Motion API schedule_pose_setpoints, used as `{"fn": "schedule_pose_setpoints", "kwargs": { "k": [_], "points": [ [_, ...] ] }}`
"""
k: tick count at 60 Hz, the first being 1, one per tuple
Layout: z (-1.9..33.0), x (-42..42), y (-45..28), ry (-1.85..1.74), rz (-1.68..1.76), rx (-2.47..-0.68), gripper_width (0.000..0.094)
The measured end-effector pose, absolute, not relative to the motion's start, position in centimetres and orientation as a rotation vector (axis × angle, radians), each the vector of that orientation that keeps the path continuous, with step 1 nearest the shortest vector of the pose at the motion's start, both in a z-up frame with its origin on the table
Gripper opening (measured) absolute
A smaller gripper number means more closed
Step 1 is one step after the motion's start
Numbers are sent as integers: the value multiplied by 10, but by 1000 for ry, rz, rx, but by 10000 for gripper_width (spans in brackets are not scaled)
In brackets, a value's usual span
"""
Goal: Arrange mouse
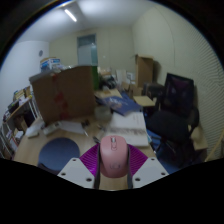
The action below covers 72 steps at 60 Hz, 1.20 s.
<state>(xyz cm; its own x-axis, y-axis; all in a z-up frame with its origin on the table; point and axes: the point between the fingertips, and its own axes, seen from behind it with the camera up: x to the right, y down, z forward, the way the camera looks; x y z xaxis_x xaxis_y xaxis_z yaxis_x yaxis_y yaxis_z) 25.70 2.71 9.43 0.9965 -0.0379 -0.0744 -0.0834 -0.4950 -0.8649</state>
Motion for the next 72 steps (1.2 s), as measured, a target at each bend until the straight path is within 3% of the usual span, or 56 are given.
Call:
{"fn": "schedule_pose_setpoints", "kwargs": {
  "k": [6,12,24,35,37,38,39,46,47,48,50,54,72],
  "points": [
    [155,197,51,28,66,-1974,368],
    [166,114,72,-21,154,-1942,366],
    [62,10,84,-110,152,-2079,367],
    [-12,2,79,-34,88,-2211,357],
    [-9,4,83,-51,58,-2179,380],
    [-11,5,83,-56,40,-2183,440],
    [-13,6,81,-61,27,-2196,401],
    [-12,4,83,-54,11,-2219,535],
    [-12,3,82,-56,20,-2227,589],
    [-13,3,81,-53,27,-2235,573],
    [-13,1,76,-44,57,-2263,700],
    [-4,-7,60,-8,139,-2307,859],
    [113,23,-71,13,116,-2212,836]
  ]
}}
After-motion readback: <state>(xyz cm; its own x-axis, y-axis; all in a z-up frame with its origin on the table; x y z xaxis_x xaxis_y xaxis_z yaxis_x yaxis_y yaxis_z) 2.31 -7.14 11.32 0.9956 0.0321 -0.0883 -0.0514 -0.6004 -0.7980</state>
